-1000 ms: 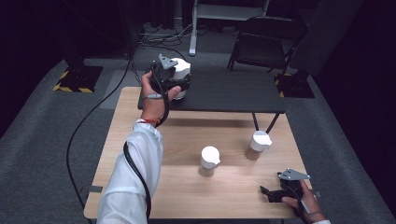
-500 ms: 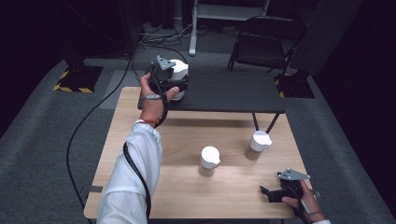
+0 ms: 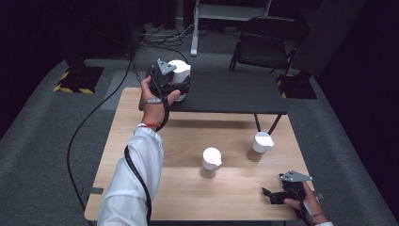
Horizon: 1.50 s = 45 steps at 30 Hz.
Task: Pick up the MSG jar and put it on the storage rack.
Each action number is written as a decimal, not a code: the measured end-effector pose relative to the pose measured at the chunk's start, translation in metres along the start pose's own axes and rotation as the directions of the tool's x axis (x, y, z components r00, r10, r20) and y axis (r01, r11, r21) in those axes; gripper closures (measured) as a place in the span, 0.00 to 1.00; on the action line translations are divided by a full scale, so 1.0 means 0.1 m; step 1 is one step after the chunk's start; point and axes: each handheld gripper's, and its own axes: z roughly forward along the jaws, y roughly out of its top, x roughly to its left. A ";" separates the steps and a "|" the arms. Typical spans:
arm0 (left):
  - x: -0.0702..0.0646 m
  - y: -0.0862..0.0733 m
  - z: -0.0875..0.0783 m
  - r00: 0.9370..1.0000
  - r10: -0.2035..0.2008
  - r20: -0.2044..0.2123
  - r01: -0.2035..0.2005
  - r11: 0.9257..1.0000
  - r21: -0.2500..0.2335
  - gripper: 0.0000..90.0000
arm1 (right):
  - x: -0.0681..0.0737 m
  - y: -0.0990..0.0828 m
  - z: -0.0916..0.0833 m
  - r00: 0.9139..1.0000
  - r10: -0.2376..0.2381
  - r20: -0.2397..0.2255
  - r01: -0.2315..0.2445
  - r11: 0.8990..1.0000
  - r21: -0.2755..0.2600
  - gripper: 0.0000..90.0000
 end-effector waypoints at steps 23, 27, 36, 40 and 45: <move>-0.08 -0.05 0.11 1.000 0.019 -0.019 -0.018 1.000 0.023 0.02 | 0.00 0.00 0.00 1.000 0.000 0.000 0.000 1.000 0.000 0.00; -0.08 -0.08 0.05 0.999 0.027 -0.028 -0.027 1.000 0.000 0.01 | 0.00 0.00 0.00 1.000 0.000 0.000 0.000 1.000 0.000 0.00; -0.18 -0.14 -0.08 0.996 0.078 -0.052 -0.080 0.996 -0.041 0.00 | 0.00 0.00 0.00 1.000 0.000 0.000 0.000 1.000 0.000 0.00; -0.20 -0.18 -0.11 0.993 0.100 -0.063 -0.103 0.994 -0.039 0.00 | 0.00 0.00 0.00 1.000 0.000 0.000 0.000 1.000 0.000 0.00; -0.24 -0.24 -0.15 0.989 0.127 -0.079 -0.131 0.990 -0.043 0.00 | 0.00 0.00 0.00 1.000 0.000 0.000 0.000 1.000 0.000 0.00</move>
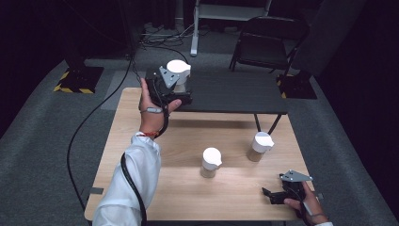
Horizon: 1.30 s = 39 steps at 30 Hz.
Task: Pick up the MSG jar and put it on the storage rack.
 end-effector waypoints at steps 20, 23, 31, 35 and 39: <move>-0.27 -0.33 -0.24 0.990 0.138 -0.021 -0.139 0.989 -0.047 0.00 | 0.00 0.00 0.00 1.000 0.000 0.000 0.000 1.000 0.000 0.00; -0.27 -0.39 -0.29 0.991 0.134 0.001 -0.134 0.990 -0.055 0.00 | 0.00 0.00 0.00 1.000 0.000 0.000 0.000 1.000 0.000 0.00; -0.29 -0.51 -0.36 0.990 0.136 0.033 -0.133 0.989 -0.072 0.00 | 0.00 0.00 0.00 1.000 0.000 0.000 0.000 1.000 0.000 0.00; -0.31 -0.59 -0.40 0.989 0.139 0.046 -0.136 0.988 -0.074 0.00 | 0.00 0.00 0.00 1.000 0.000 0.000 0.000 1.000 0.000 0.00; -0.35 -0.69 -0.43 0.986 0.163 0.040 -0.160 0.985 -0.070 0.00 | 0.00 0.00 0.00 1.000 0.000 0.000 0.000 1.000 0.000 0.00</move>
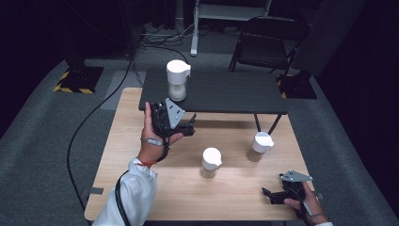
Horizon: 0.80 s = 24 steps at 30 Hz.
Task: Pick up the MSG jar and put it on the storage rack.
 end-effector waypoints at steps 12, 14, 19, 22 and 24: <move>-0.09 -0.21 -0.04 0.999 0.047 0.028 -0.048 0.998 0.042 0.00 | 0.00 0.00 0.00 1.000 0.000 0.000 0.000 1.000 0.000 0.00; -0.10 -0.23 -0.04 0.998 0.048 0.029 -0.050 0.998 0.046 0.00 | 0.00 0.00 0.00 1.000 0.000 0.000 0.000 1.000 0.000 0.00; -0.12 -0.32 -0.05 0.996 0.074 0.050 -0.077 0.995 0.070 0.00 | 0.00 0.00 0.00 1.000 0.001 0.001 -0.001 1.000 0.000 0.00; -0.13 -0.36 -0.06 0.995 0.085 0.058 -0.090 0.992 0.085 0.00 | 0.00 0.00 0.00 1.000 0.000 0.000 0.000 1.000 0.000 0.00; -0.14 -0.40 -0.06 0.993 0.091 0.069 -0.098 0.990 0.103 0.00 | 0.00 0.00 0.00 1.000 0.001 0.001 -0.001 1.000 0.000 0.00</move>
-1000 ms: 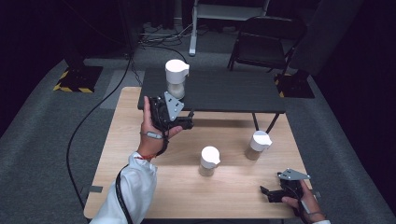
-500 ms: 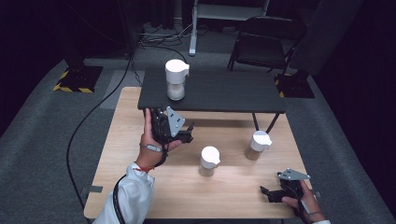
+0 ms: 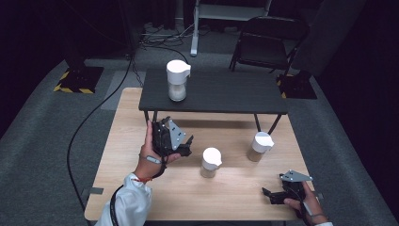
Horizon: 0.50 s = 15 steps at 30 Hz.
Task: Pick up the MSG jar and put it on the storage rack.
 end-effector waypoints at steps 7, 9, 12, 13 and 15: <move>-0.11 -0.13 0.01 0.999 0.049 0.004 -0.049 0.997 0.058 0.00 | 0.00 0.00 0.00 1.000 0.000 0.001 0.000 1.000 0.000 0.00; -0.12 -0.18 0.02 0.998 0.057 0.019 -0.058 0.996 0.074 0.00 | 0.00 0.00 0.00 1.000 0.001 0.001 -0.001 1.000 0.000 0.00; -0.17 -0.23 0.04 0.996 0.083 0.026 -0.086 0.991 0.100 0.00 | 0.00 0.00 0.00 1.000 0.001 0.001 -0.001 1.000 0.000 0.00; -0.17 -0.25 0.04 0.996 0.084 0.029 -0.086 0.991 0.104 0.00 | 0.00 0.00 0.00 1.000 0.001 0.001 -0.001 1.000 0.000 0.00; -0.18 -0.28 0.04 0.995 0.087 0.041 -0.091 0.988 0.121 0.00 | 0.00 0.00 0.00 1.000 0.001 0.002 -0.001 1.000 0.000 0.00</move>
